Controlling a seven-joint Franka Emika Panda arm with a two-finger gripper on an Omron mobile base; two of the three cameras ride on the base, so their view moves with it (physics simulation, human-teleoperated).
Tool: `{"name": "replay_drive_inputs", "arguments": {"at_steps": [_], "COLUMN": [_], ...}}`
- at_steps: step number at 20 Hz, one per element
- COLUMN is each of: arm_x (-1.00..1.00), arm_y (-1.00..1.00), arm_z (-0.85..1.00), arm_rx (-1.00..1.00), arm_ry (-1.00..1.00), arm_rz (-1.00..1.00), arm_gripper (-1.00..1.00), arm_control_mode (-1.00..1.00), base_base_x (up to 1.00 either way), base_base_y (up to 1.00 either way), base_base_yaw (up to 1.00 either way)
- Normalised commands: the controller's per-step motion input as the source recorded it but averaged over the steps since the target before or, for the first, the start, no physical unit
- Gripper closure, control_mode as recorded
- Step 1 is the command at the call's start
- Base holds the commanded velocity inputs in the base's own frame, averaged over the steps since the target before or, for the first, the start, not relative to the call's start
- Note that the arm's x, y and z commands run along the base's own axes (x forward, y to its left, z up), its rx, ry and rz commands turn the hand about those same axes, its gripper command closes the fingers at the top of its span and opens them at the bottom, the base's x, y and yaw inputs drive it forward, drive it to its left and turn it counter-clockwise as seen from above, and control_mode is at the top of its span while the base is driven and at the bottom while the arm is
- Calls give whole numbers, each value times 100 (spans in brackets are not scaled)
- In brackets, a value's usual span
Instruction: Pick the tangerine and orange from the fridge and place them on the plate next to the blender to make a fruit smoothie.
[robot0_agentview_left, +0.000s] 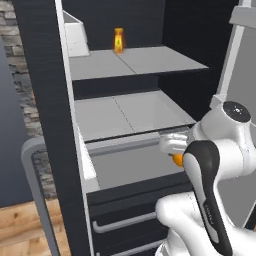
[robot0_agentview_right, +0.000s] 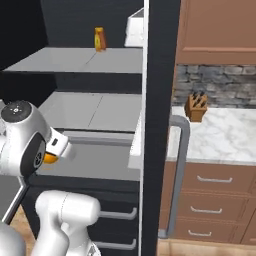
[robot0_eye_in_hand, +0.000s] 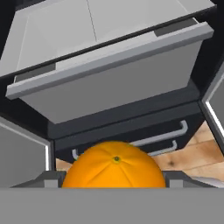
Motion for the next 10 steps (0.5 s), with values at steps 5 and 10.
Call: {"name": "replay_drive_inputs", "arguments": {"at_steps": [5, 10], "arm_x": [0, 0], "arm_y": [0, 0], "arm_z": [0, 0], "arm_rx": [0, 0], "arm_ry": [0, 0], "arm_rz": [0, 0], "arm_gripper": [100, 100], "arm_control_mode": [100, 100], "base_base_x": [-100, -98], "base_base_y": [0, 27], "base_base_yaw": [5, 26]}}
